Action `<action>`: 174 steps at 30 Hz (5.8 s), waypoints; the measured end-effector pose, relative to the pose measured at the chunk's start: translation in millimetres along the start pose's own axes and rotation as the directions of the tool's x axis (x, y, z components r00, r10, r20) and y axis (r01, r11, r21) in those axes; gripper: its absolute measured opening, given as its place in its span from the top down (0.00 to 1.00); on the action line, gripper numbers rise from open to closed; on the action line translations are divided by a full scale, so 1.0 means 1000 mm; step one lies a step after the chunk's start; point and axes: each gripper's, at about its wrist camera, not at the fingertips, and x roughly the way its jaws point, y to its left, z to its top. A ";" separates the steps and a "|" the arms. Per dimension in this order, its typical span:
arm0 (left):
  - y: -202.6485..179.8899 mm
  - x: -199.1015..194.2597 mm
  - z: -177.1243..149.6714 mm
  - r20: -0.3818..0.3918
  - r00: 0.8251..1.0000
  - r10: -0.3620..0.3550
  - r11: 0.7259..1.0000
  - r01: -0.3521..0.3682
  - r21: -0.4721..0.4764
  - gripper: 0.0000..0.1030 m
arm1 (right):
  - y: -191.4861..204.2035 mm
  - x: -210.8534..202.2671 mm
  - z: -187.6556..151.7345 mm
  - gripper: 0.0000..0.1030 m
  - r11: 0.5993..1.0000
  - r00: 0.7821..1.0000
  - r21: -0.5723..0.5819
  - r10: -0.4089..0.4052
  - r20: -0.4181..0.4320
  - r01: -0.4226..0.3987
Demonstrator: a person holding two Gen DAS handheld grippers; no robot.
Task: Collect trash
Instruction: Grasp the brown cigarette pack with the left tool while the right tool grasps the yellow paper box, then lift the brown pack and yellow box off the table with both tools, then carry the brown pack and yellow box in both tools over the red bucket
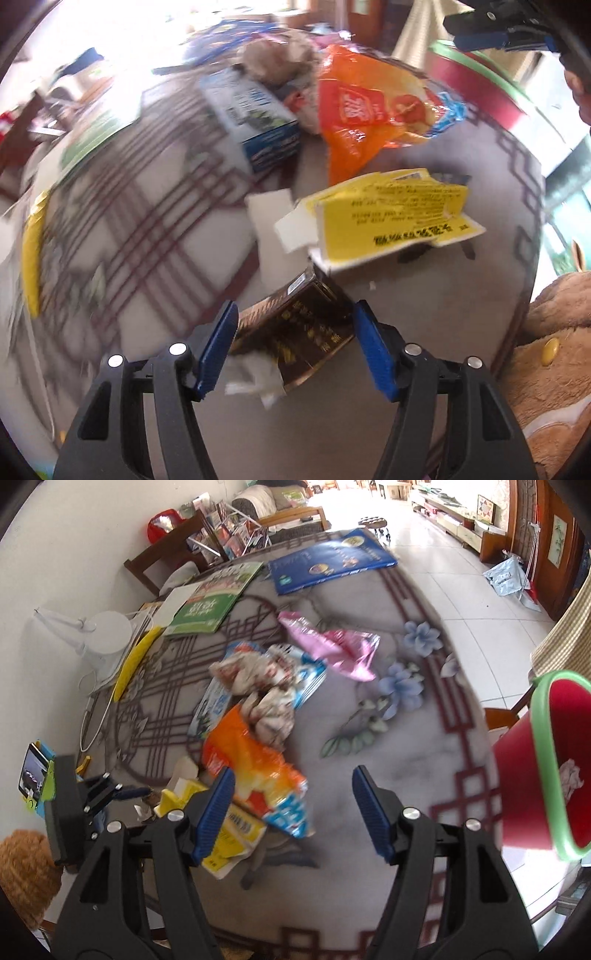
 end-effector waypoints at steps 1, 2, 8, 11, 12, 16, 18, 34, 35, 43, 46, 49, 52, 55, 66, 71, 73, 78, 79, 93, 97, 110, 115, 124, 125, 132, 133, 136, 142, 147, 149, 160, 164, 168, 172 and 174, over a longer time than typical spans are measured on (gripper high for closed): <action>0.003 0.002 0.003 0.003 1.000 -0.019 1.000 0.019 0.007 0.43 | 0.006 0.002 -0.004 0.38 1.000 1.000 0.009 0.003 -0.006 -0.003; 0.006 0.005 0.005 -0.005 0.999 -0.052 0.999 0.052 0.010 0.48 | 0.011 0.003 -0.007 0.38 1.000 1.000 0.017 0.008 -0.010 -0.007; 0.011 0.011 0.009 -0.007 0.994 -0.112 0.993 0.112 0.043 0.56 | 0.034 0.003 -0.019 0.38 0.999 1.000 0.042 0.004 0.000 -0.004; 0.015 0.010 0.009 0.002 0.993 -0.120 0.992 0.120 0.041 0.66 | 0.043 0.008 -0.024 0.38 0.999 1.000 0.041 0.007 -0.022 -0.006; 0.019 0.010 0.011 0.004 0.992 -0.125 0.992 0.124 0.032 0.71 | 0.046 0.010 -0.026 0.37 0.999 0.999 0.034 0.004 -0.032 -0.003; 0.036 0.002 0.003 0.041 0.990 -0.133 0.991 0.134 -0.014 0.78 | 0.063 0.025 -0.039 0.34 1.000 0.996 -0.008 -0.002 -0.091 0.001; 0.045 -0.002 0.001 0.050 0.992 -0.117 0.992 0.119 -0.049 0.80 | 0.069 0.033 -0.046 0.34 1.000 0.993 -0.020 -0.003 -0.115 0.000; 0.086 0.003 -0.010 0.053 0.992 -0.111 0.932 0.122 -0.340 0.79 | 0.137 0.103 -0.048 0.31 0.960 0.967 -0.279 -0.066 -0.245 -0.006; 0.088 0.003 -0.010 0.052 0.992 -0.111 0.931 0.122 -0.345 0.79 | 0.142 0.109 -0.049 0.31 0.952 0.963 -0.306 -0.083 -0.255 0.001; 0.087 -0.013 -0.027 0.074 0.993 -0.088 0.911 0.111 -0.397 0.43 | 0.139 0.111 -0.043 0.45 0.955 0.972 -0.294 -0.102 -0.210 0.037; 0.085 -0.022 -0.036 0.086 0.992 -0.096 0.904 0.123 -0.409 0.39 | 0.130 0.100 -0.039 0.45 0.963 0.977 -0.265 -0.100 -0.186 0.048; 0.075 -0.020 -0.039 0.063 0.993 -0.096 0.923 0.112 -0.367 0.39 | 0.119 0.099 -0.041 0.44 0.969 0.973 -0.237 -0.112 -0.202 0.063; 0.061 -0.011 -0.038 0.022 0.996 -0.091 0.944 0.093 -0.318 0.40 | 0.116 0.102 -0.045 0.42 0.973 0.968 -0.220 -0.121 -0.220 0.072; 0.054 -0.005 -0.037 0.007 0.996 -0.085 0.949 0.083 -0.305 0.58 | 0.113 0.102 -0.049 0.41 0.976 0.967 -0.207 -0.119 -0.225 0.072; 0.080 -0.034 -0.027 0.129 0.992 0.006 0.883 0.056 -0.466 0.62 | 0.113 0.096 -0.045 0.30 0.973 0.973 -0.223 -0.108 -0.206 0.061; 0.088 -0.054 -0.010 0.198 0.979 0.048 0.845 0.066 -0.531 0.61 | 0.117 0.107 -0.047 0.46 0.967 0.967 -0.244 -0.130 -0.217 0.075; 0.090 -0.062 -0.002 0.217 0.974 0.068 0.835 0.064 -0.546 0.61 | 0.118 0.107 -0.045 0.52 0.971 0.970 -0.232 -0.116 -0.212 0.065; 0.090 -0.081 0.016 0.260 0.961 0.093 0.827 0.070 -0.557 0.61 | 0.118 0.089 -0.037 0.56 0.978 0.985 -0.207 -0.065 -0.162 0.031; 0.088 -0.083 0.018 0.267 0.959 0.098 0.830 0.069 -0.554 0.61 | 0.117 0.085 -0.034 0.56 0.980 0.987 -0.196 -0.055 -0.151 0.025; 0.077 -0.098 0.049 0.315 0.942 0.114 0.850 0.071 -0.522 0.61 | 0.104 0.036 -0.007 0.69 0.995 1.000 -0.101 0.008 -0.011 -0.009; 0.080 -0.103 0.053 0.322 0.939 0.123 0.850 0.067 -0.523 0.61 | 0.100 0.021 0.006 0.92 0.997 0.999 -0.081 0.013 0.041 -0.010; 0.075 -0.100 0.058 0.305 0.943 0.132 0.850 0.051 -0.524 0.61 | 0.085 0.004 0.022 0.94 0.998 0.995 -0.052 0.035 0.098 -0.030; 0.069 -0.095 0.061 0.293 0.948 0.124 0.851 0.050 -0.523 0.61 | 0.078 -0.003 0.024 0.94 0.999 0.993 -0.039 0.037 0.111 -0.033; 0.055 -0.101 0.078 0.308 0.941 0.138 0.865 0.037 -0.500 0.61 | 0.069 -0.033 0.031 0.94 0.998 0.982 -0.033 0.053 0.184 -0.047; 0.053 -0.102 0.080 0.309 0.941 0.139 0.866 0.036 -0.499 0.61 | 0.067 -0.036 0.032 0.94 0.998 0.980 -0.033 0.054 0.190 -0.048; 0.038 -0.102 0.096 0.311 0.938 0.152 0.864 0.027 -0.503 0.61 | 0.045 -0.048 0.036 0.94 0.998 0.977 -0.035 0.059 0.203 -0.053; 0.036 -0.103 0.098 0.310 0.938 0.156 0.863 0.023 -0.505 0.61 | 0.041 -0.049 0.037 0.94 0.998 0.977 -0.037 0.060 0.202 -0.054; 0.028 -0.103 0.107 0.308 0.936 0.171 0.855 0.014 -0.518 0.61 | 0.029 -0.054 0.040 0.94 0.997 0.977 -0.047 0.071 0.202 -0.062; 0.004 -0.101 0.127 0.302 0.933 0.197 0.841 -0.003 -0.541 0.61 | 0.005 -0.063 0.048 0.94 0.993 0.976 -0.079 0.102 0.194 -0.089; -0.016 -0.097 0.141 0.291 0.934 0.209 0.830 -0.012 -0.558 0.61 | -0.016 -0.069 0.053 0.94 0.988 0.975 -0.106 0.130 0.180 -0.112; -0.025 -0.095 0.146 0.284 0.935 0.213 0.828 -0.018 -0.561 0.61 | -0.024 -0.072 0.054 0.94 0.986 0.974 -0.113 0.139 0.176 -0.121; -0.067 -0.091 0.174 0.267 0.935 0.232 0.836 -0.051 -0.547 0.61 | -0.067 -0.088 0.052 0.94 0.981 0.966 -0.107 0.178 0.185 -0.160; -0.081 -0.091 0.186 0.272 0.934 0.231 0.848 -0.056 -0.527 0.61 | -0.084 -0.095 0.051 0.94 0.982 0.963 -0.092 0.179 0.203 -0.163; -0.094 -0.089 0.197 0.274 0.935 0.223 0.859 -0.056 -0.508 0.61 | -0.102 -0.101 0.050 0.94 0.985 0.961 -0.062 0.171 0.219 -0.162; -0.105 -0.088 0.206 0.278 0.936 0.215 0.868 -0.052 -0.493 0.61 | -0.123 -0.107 0.048 0.94 0.988 0.959 -0.026 0.154 0.236 -0.152; -0.109 -0.087 0.211 0.280 0.937 0.211 0.872 -0.051 -0.486 0.61 | -0.132 -0.109 0.048 0.94 0.989 0.959 -0.010 0.146 0.242 -0.148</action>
